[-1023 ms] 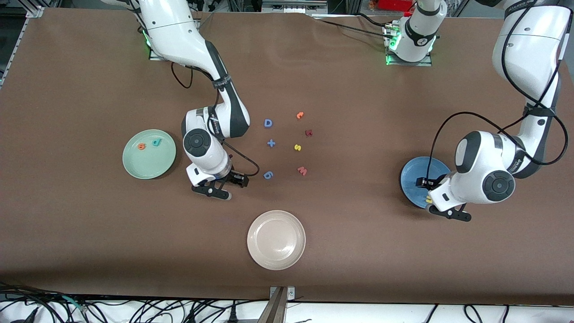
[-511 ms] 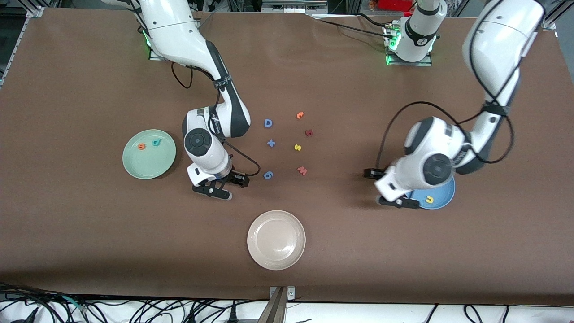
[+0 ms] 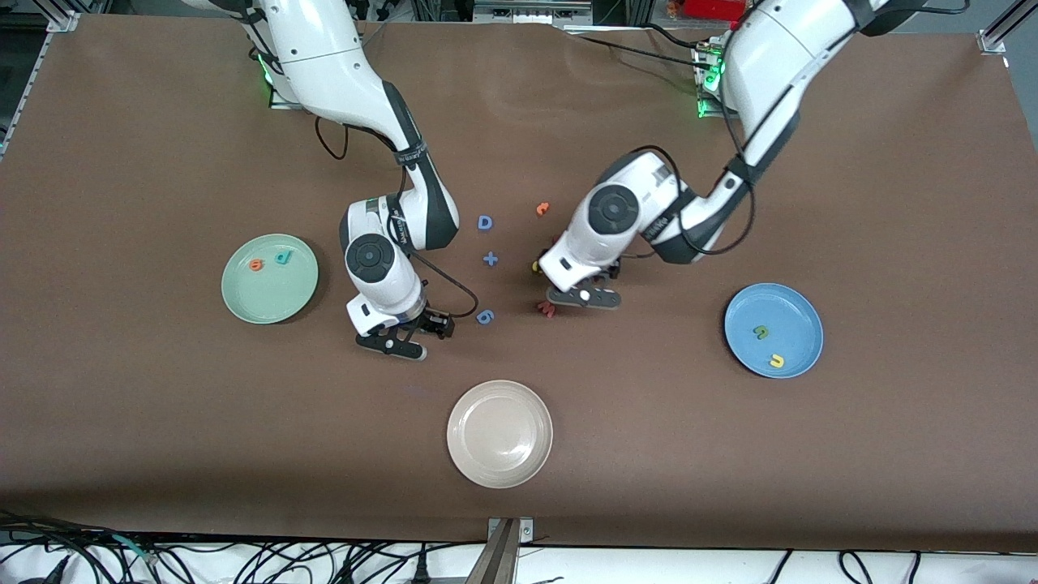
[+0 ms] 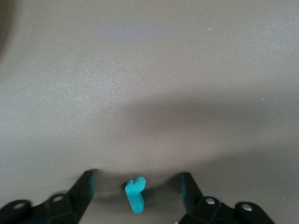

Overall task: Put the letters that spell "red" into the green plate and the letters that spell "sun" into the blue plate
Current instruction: 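Grasp the teal r with the right gripper while the left gripper reaches the yellow s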

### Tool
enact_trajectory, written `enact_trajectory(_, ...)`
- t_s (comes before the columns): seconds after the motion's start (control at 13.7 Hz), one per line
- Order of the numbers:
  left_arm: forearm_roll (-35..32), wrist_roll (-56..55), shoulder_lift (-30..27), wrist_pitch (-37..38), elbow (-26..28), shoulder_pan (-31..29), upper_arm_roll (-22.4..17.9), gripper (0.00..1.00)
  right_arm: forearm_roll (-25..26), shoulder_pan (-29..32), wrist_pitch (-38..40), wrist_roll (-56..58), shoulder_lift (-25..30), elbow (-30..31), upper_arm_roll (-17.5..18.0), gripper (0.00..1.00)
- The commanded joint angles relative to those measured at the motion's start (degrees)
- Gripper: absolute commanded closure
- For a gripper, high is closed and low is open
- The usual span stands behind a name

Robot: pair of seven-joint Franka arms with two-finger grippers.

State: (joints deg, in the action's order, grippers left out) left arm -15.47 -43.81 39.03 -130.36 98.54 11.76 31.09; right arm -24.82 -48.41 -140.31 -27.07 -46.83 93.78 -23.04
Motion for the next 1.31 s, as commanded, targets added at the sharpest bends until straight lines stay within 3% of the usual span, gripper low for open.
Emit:
enact_trajectory(0.0,-5.59,-6.26,0.52,-3.48,1.03,2.56,-0.5,0.0,-1.02,-0.63,-0.76,0.62,-0.11,0.44,-0.25,0.62)
enact_trajectory(0.15,-11.22,-11.79,1.49,-7.08,2.44,3.35,-0.5,0.0,-1.1,-0.63,-0.76,0.35,-0.11,0.44,-0.25,0.76)
enact_trajectory(0.37,-17.91,-17.17,3.24,-8.68,3.06,4.06,-0.5,0.01,-1.1,-0.63,-0.76,0.0,-0.11,0.44,-0.25,0.88)
enact_trajectory(0.8,-18.71,-18.49,5.09,-8.86,2.36,5.38,-0.59,0.03,-1.19,-0.46,3.44,0.62,1.73,0.26,-1.22,0.89)
enact_trajectory(1.24,-18.72,-19.38,5.8,-8.86,1.83,7.22,-1.38,0.11,-1.1,-0.37,15.21,3.15,6.91,-0.09,-6.74,0.89)
